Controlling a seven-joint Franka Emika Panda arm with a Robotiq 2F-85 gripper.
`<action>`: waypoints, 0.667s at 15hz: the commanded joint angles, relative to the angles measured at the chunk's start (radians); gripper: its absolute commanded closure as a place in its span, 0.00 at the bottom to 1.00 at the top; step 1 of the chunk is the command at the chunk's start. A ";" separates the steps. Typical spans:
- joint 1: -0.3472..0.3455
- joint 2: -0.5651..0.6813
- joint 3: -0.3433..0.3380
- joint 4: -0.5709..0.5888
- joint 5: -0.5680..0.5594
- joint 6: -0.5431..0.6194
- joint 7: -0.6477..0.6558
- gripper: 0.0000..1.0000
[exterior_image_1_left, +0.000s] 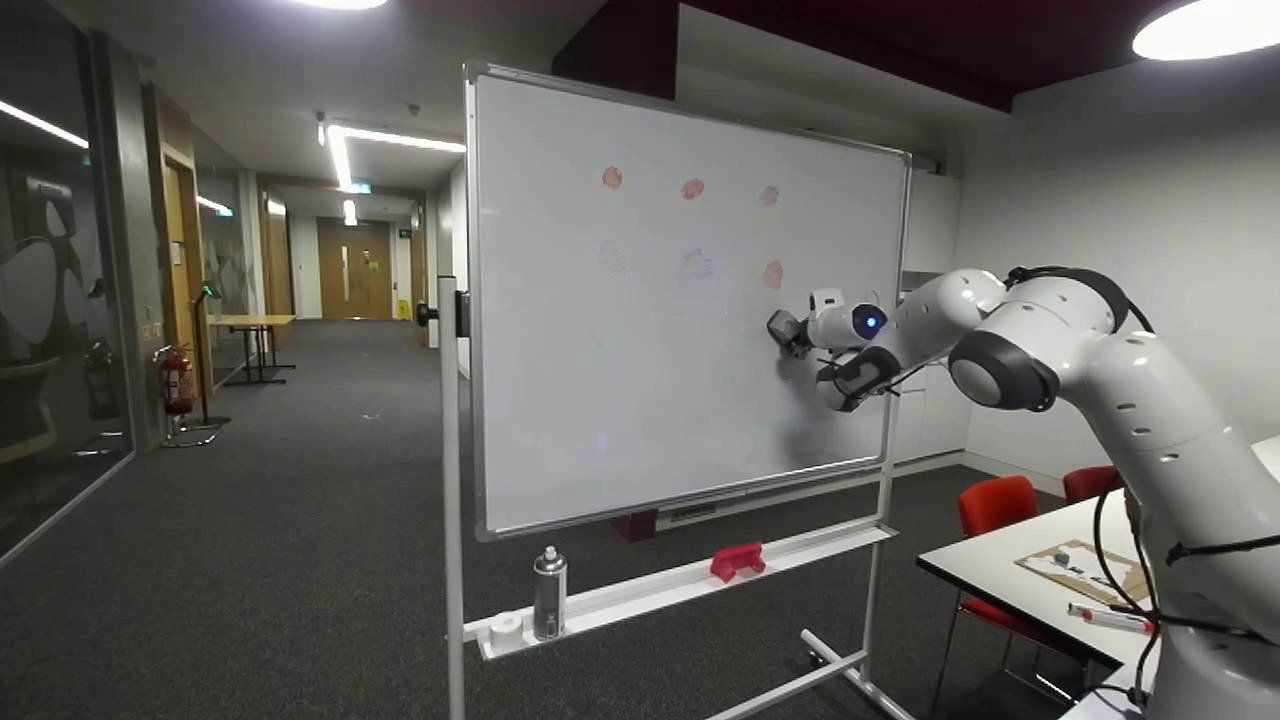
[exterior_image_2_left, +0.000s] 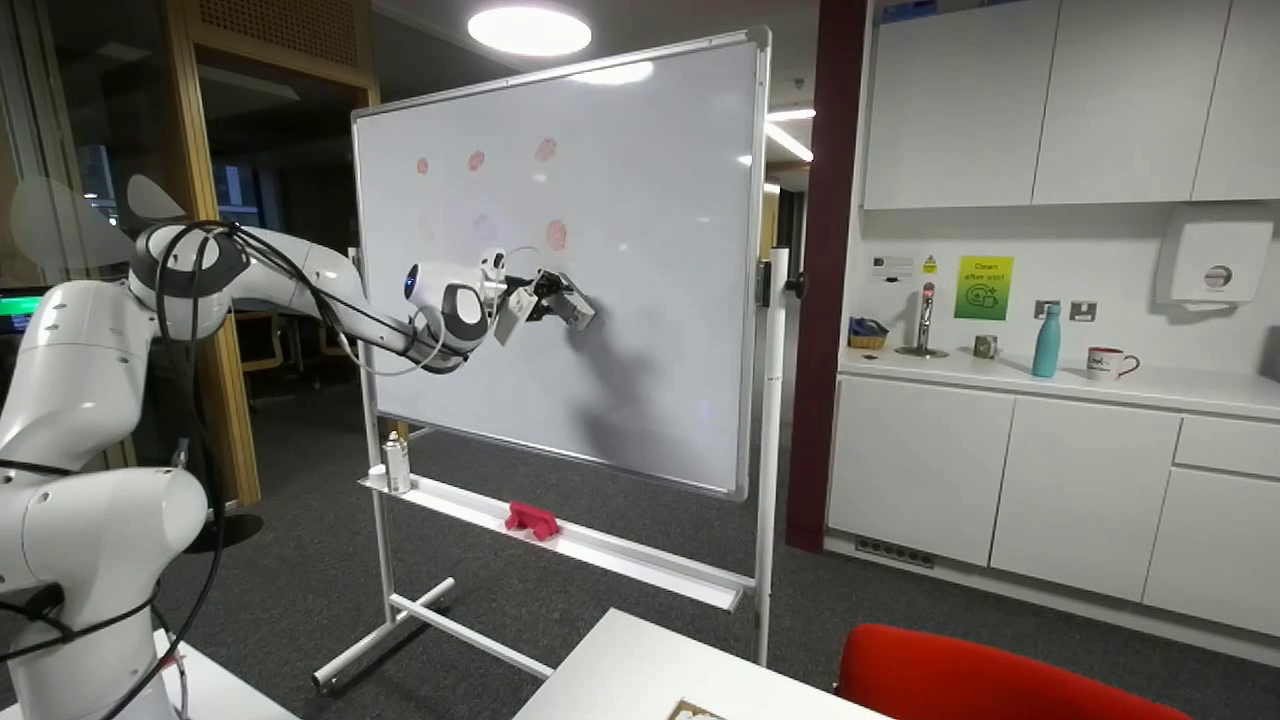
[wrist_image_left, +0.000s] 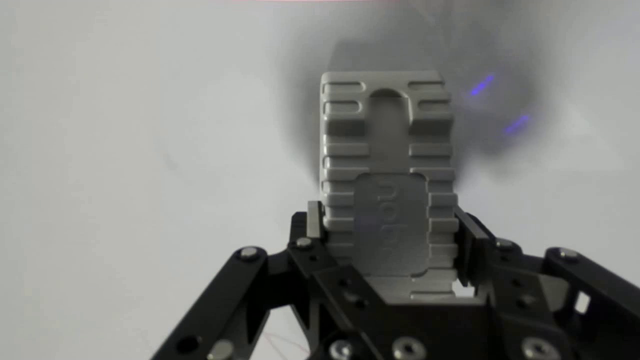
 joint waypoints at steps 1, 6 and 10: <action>-0.092 -0.007 0.023 0.057 -0.028 0.009 -0.012 0.65; -0.128 0.008 0.028 0.071 -0.017 0.008 -0.008 0.65; -0.095 0.032 0.017 0.067 -0.005 0.013 -0.009 0.65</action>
